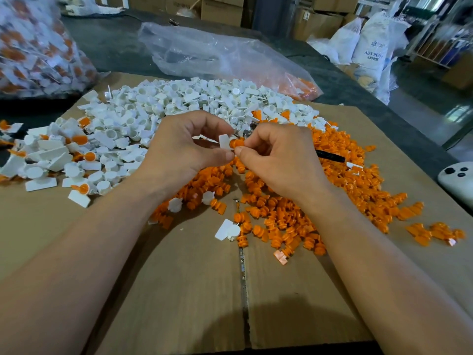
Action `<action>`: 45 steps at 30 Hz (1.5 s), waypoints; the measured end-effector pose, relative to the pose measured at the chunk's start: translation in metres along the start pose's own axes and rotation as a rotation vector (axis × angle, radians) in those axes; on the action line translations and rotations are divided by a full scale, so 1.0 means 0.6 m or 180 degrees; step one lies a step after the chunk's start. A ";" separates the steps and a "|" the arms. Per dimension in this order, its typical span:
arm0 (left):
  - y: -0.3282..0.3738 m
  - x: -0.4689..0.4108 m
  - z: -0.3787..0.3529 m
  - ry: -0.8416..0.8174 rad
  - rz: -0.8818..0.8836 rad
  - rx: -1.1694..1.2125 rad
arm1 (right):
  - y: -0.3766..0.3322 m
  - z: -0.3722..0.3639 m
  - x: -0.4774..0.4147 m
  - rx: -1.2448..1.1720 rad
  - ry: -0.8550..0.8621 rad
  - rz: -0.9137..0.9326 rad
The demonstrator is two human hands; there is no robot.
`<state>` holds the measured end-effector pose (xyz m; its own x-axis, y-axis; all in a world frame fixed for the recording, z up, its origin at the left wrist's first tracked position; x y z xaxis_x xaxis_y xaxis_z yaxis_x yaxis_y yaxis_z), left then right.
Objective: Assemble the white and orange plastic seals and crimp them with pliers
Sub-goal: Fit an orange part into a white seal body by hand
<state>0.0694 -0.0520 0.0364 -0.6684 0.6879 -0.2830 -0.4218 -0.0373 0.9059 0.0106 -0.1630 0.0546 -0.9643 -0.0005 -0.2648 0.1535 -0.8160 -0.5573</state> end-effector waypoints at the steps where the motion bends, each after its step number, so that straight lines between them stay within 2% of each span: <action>1: 0.000 0.000 0.001 0.0024 -0.0023 -0.0044 | 0.000 0.000 0.000 0.0008 -0.0006 -0.0022; 10: 0.001 0.002 -0.005 0.0037 -0.0175 0.0177 | 0.007 0.003 0.001 0.0051 0.0106 -0.0133; 15: 0.006 0.004 -0.010 0.0043 -0.0241 -0.0076 | 0.008 0.000 0.001 -0.0051 0.0008 -0.0187; 19: 0.005 0.003 -0.010 -0.0002 -0.0254 0.0073 | 0.008 0.001 0.001 -0.0132 0.0021 -0.0188; 27: 0.004 0.004 -0.010 0.0033 -0.0239 0.0067 | -0.013 -0.006 0.002 0.0705 -0.0010 0.0012; 32: 0.000 0.003 -0.011 -0.0024 -0.0175 0.0274 | 0.003 -0.003 -0.002 -0.0021 -0.0058 -0.0067; 35: -0.009 0.000 -0.005 0.0011 -0.0105 0.0283 | 0.004 -0.010 -0.004 -0.0115 -0.0167 -0.0017; 39: -0.008 0.003 -0.003 0.0048 -0.0099 0.0208 | 0.001 -0.012 -0.006 0.0068 -0.0225 0.0060; 45: -0.002 0.006 -0.003 0.0093 -0.0168 0.0096 | -0.022 -0.014 -0.001 0.0864 -0.0216 0.0304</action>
<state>0.0663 -0.0510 0.0339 -0.6634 0.6669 -0.3392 -0.4385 0.0207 0.8985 0.0108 -0.1473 0.0557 -0.9619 -0.1161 -0.2475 0.1898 -0.9352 -0.2990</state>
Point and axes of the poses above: each hand's wrist, its own x-axis away from the middle knuckle, its own z-axis out of the back of the hand, y = z × x, the point moved 9 cm from there along -x, towards the middle knuckle, and after that the axes turned 15 degrees about -y, right-handed, at the moved point
